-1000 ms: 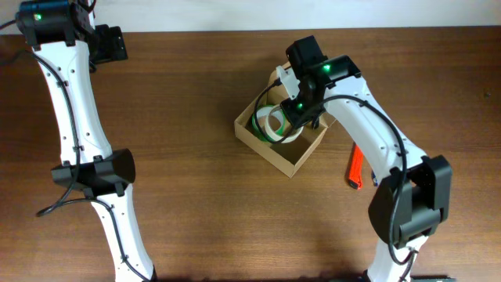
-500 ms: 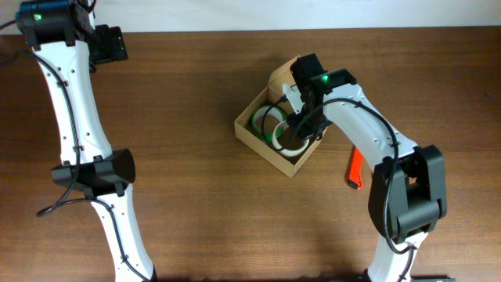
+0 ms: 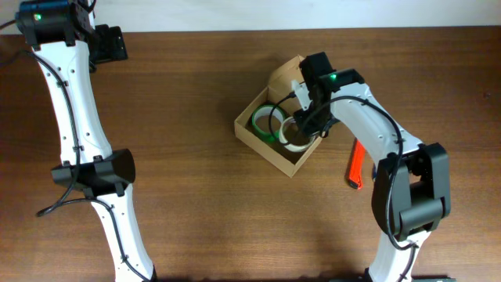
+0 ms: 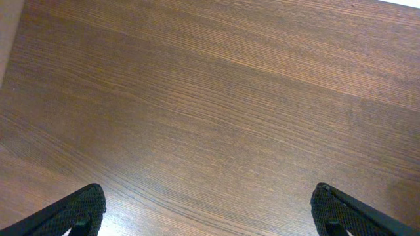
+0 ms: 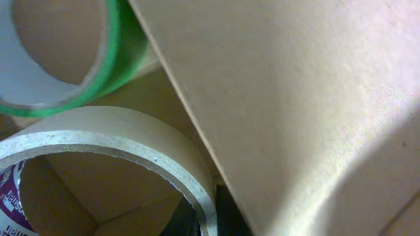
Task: Pack container
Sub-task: 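Carry the masking tape into the box beside the green tape, then lower the masking tape into the box and open the right gripper, then push the tape rolls down inside the box with the right gripper, then move the right gripper to the orange box cutter and grasp it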
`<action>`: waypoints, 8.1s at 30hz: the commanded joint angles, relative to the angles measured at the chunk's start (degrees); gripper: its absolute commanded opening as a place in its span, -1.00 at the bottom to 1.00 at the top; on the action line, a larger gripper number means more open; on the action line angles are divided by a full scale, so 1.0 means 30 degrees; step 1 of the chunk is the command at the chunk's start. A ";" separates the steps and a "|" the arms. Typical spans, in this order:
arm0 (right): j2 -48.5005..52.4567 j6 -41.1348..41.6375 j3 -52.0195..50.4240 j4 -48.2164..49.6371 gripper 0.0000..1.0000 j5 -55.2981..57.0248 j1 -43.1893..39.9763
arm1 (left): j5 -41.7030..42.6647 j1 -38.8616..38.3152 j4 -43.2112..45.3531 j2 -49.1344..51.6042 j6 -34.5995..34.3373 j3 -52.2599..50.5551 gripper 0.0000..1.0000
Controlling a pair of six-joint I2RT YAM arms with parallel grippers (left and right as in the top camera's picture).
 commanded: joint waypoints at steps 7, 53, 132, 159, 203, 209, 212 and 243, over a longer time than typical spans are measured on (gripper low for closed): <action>0.0109 0.0153 -0.0313 0.0066 -0.92 0.0350 -0.0080 | 0.0131 0.0015 -0.0007 -0.0153 0.0102 -0.0073 1.00; 0.0109 0.0452 -0.1049 0.0503 -0.38 0.1195 -0.0066 | 0.0131 0.0015 -0.0007 -0.0153 0.0102 -0.0073 0.99; 0.2696 0.0714 0.6739 -0.3213 -0.93 0.0838 0.2681 | 0.0131 0.0015 -0.0007 -0.0153 0.0102 -0.0073 1.00; 0.2696 0.1282 0.3104 -0.2601 -0.92 0.1137 0.2514 | 0.0131 0.0015 -0.0007 -0.0153 0.0102 -0.0073 1.00; -0.6207 0.1443 0.8961 -0.6069 -0.85 0.1996 -0.5530 | 0.0131 0.0015 -0.0007 -0.0153 0.0102 -0.0073 1.00; -0.9377 0.4233 0.2790 -0.5508 -0.53 0.0627 -0.9151 | 0.0138 0.0015 -0.0007 -0.0153 0.0102 -0.0073 1.00; -0.9617 0.5319 0.0211 -0.5544 -0.43 0.0619 -0.9588 | 0.0138 0.0015 -0.0007 -0.0153 0.0102 -0.0073 1.00; -0.3359 0.7410 -0.8772 0.2528 -0.10 -0.1246 -0.7067 | 0.0138 0.0015 -0.0007 -0.0153 0.0102 -0.0073 1.00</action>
